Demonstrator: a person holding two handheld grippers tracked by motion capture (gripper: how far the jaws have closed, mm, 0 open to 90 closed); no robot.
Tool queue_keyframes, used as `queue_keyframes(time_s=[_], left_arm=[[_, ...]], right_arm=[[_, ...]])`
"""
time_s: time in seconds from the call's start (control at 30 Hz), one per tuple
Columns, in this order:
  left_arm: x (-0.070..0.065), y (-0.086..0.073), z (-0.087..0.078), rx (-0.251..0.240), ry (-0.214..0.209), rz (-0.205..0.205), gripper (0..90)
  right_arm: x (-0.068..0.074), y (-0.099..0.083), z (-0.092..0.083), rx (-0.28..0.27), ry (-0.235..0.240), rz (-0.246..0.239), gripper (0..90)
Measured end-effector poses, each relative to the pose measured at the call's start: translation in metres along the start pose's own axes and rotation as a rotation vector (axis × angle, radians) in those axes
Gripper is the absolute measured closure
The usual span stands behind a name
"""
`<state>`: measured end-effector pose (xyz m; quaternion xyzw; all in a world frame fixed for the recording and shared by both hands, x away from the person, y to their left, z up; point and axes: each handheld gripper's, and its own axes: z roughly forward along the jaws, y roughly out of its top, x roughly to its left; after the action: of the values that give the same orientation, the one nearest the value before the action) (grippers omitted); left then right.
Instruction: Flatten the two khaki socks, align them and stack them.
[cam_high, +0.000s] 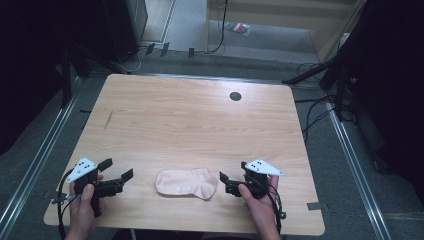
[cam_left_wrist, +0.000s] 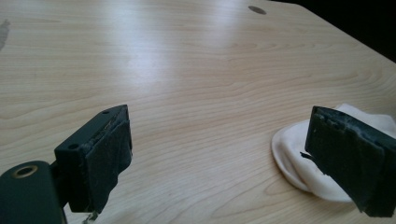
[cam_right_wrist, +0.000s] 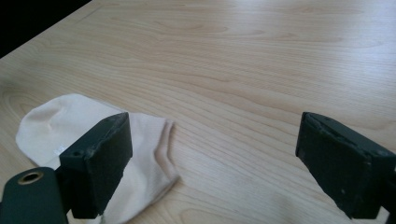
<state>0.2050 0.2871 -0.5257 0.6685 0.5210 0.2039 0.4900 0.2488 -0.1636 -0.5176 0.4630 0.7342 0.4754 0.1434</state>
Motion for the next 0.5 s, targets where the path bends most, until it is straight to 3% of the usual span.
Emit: queue_keyframes(time_s=[0.2,0.5], left_arm=[[0.007,-0.002,-0.004,0.008,0.020,0.000,7.7],[0.020,-0.008,-0.011,0.018,0.058,-0.002,7.7]], right_arm=[[-0.009,-0.003,-0.008,-0.002,-0.014,0.003,11.6],[-0.032,-0.010,-0.028,-0.012,-0.070,0.027,12.4]])
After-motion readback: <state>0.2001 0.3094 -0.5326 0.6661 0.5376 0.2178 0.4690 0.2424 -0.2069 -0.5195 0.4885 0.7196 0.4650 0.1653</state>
